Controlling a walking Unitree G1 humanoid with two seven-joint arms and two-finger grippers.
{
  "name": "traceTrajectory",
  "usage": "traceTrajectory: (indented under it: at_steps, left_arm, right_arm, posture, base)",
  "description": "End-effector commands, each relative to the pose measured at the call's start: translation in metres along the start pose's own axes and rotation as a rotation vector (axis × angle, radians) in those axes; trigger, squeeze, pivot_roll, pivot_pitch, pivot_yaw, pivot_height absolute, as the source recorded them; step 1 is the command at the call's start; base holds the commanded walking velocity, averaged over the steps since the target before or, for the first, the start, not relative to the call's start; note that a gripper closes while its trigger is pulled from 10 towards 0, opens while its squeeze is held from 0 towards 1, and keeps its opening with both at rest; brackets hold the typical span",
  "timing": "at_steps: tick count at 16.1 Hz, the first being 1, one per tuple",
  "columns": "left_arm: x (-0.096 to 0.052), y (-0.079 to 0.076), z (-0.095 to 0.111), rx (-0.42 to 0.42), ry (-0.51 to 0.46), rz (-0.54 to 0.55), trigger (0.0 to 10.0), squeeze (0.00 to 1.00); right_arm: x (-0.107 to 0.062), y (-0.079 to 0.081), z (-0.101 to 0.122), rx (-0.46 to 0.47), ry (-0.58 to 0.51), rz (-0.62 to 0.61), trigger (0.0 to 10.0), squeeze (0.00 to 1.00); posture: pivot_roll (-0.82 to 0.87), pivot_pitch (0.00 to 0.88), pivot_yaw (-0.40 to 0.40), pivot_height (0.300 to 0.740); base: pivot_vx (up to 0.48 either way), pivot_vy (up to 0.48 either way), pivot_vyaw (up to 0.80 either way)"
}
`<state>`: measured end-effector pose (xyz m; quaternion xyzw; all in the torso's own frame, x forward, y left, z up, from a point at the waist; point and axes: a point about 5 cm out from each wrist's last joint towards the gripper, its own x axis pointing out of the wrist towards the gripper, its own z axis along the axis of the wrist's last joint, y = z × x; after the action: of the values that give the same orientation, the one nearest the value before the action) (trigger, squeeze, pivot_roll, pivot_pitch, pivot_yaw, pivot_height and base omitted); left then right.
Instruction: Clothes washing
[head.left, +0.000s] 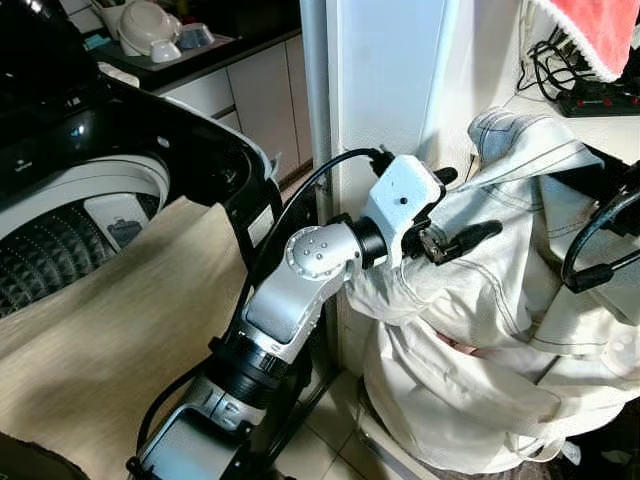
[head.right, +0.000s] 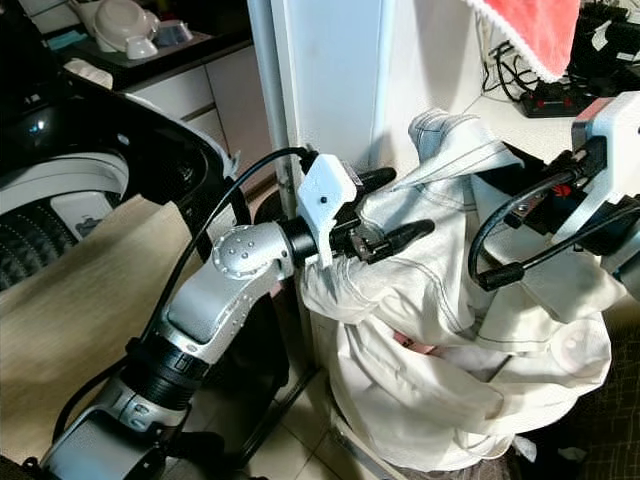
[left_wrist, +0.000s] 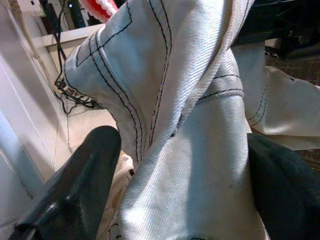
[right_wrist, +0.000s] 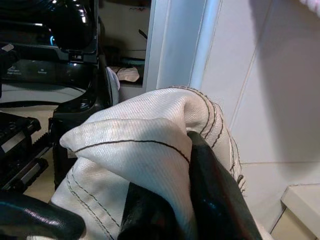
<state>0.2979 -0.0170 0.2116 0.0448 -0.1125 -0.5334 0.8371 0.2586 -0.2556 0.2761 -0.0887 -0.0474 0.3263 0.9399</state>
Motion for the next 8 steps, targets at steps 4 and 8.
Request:
traceTrajectory:
  at_steps: [4,8]
  left_arm:
    - [-0.0044,0.0065,-0.0018,-0.016,-0.006,0.02,0.0,0.0]
    - [-0.0047,0.0064,-0.0027,-0.024,-0.004,0.012,0.0,0.0]
  right_arm:
    - [0.0039,0.0081,0.0086,-0.037,-0.023,0.041,0.0,0.0]
    - [0.0034,0.009,0.008,-0.038,-0.016,0.042,0.0,0.0]
  posture:
    - [-0.15,0.0,0.059,0.74]
    - [-0.15,0.0,0.061,0.74]
  base:
    - [0.0,0.0,0.0]
    - [0.0,0.0,0.0]
